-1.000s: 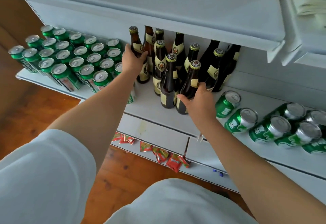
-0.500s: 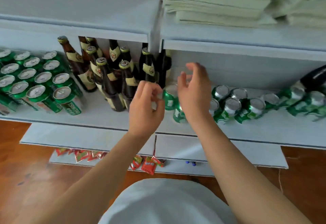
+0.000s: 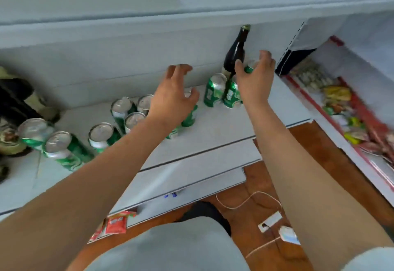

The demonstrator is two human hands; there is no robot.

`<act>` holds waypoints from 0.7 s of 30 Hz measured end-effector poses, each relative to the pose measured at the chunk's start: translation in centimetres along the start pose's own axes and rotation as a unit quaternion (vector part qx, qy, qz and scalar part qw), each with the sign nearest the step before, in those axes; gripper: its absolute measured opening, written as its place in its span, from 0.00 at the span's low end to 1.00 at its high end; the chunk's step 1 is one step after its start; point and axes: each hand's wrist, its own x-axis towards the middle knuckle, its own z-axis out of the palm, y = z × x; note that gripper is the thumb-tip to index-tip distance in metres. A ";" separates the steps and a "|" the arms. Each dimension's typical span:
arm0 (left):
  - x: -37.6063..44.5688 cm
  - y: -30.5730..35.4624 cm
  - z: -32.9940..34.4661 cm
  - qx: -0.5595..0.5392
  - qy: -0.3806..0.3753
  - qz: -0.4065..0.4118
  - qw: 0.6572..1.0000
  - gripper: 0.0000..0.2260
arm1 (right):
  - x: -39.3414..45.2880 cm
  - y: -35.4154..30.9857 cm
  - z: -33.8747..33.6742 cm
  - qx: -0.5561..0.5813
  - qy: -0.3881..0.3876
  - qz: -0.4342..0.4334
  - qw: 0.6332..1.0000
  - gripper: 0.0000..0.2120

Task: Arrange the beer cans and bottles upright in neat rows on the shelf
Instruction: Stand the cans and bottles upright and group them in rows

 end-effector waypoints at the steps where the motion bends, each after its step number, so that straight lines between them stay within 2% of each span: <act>1: 1.6 0.8 1.8 0.024 -0.015 -0.009 1.000 0.22 | 2.4 1.4 0.2 0.003 -0.022 0.007 1.000 0.31; 5: 6.8 3.2 8.3 0.145 -0.077 -0.058 0.985 0.25 | 10.3 4.7 3.5 -0.002 -0.167 0.015 0.986 0.38; 7: 7.7 3.8 10.9 0.135 -0.063 -0.079 0.986 0.23 | 12.4 5.7 4.9 -0.014 -0.239 0.005 0.971 0.34; 9: 7.4 4.4 12.8 0.097 -0.020 -0.093 0.991 0.19 | 14.0 6.6 5.7 -0.034 -0.276 -0.025 0.960 0.26; 12: 5.8 5.1 14.0 0.052 0.058 -0.110 0.991 0.16 | 15.1 6.8 5.9 -0.037 -0.300 -0.059 0.951 0.22; 16: 5.0 5.9 14.1 0.028 0.108 -0.146 0.983 0.15 | 14.5 7.2 4.5 -0.004 -0.273 -0.106 0.956 0.20; 19: 5.5 5.8 13.4 0.028 0.128 -0.164 0.978 0.18 | 14.4 7.1 2.8 0.090 -0.248 -0.057 0.963 0.20; 21: 6.1 5.9 12.9 0.032 0.121 -0.172 0.977 0.21 | 14.5 6.6 1.1 0.223 -0.238 0.037 0.944 0.19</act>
